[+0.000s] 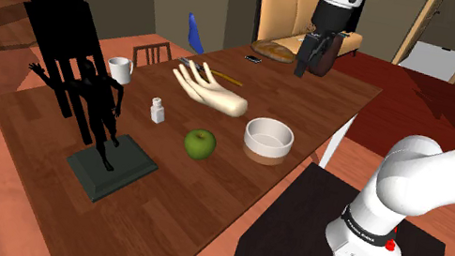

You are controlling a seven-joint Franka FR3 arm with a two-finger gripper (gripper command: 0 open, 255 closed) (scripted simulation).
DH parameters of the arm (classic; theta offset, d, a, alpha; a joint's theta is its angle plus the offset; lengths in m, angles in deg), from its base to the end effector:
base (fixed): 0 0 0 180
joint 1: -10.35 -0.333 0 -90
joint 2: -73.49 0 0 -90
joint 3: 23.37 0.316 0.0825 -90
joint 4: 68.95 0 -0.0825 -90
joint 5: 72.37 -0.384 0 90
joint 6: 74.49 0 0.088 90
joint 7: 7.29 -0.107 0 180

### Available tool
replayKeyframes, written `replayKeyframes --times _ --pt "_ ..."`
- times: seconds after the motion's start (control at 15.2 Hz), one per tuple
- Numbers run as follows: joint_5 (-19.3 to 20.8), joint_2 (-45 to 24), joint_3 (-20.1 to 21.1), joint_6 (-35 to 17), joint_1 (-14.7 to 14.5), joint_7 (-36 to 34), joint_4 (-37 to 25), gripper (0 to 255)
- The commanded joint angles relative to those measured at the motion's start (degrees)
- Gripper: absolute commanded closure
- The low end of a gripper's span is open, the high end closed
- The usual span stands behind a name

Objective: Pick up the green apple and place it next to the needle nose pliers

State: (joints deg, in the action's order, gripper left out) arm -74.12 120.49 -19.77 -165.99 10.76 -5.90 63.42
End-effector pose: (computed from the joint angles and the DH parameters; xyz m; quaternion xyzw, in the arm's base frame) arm 0.2997 0.0273 0.6244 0.9981 0.0316 0.0530 0.0074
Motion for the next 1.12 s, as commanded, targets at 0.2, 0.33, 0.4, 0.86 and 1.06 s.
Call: replayKeyframes --times 0.2,0.33,0.4,0.86,1.06 --pt "-1.17 -2.56 2.33 -5.46 -0.57 -2.1 2.42 0" --pt "-1.85 -4.68 3.93 -9.14 -0.9 -3.49 3.64 0" --pt "-2.15 -5.86 4.74 -10.98 -1.04 -4.19 4.14 0" --pt "-3.04 -16.19 10.51 -23.66 -1.59 -9.37 5.32 0" --pt "-2.49 -21.61 13.04 -28.78 -1.47 -11.94 4.6 0"
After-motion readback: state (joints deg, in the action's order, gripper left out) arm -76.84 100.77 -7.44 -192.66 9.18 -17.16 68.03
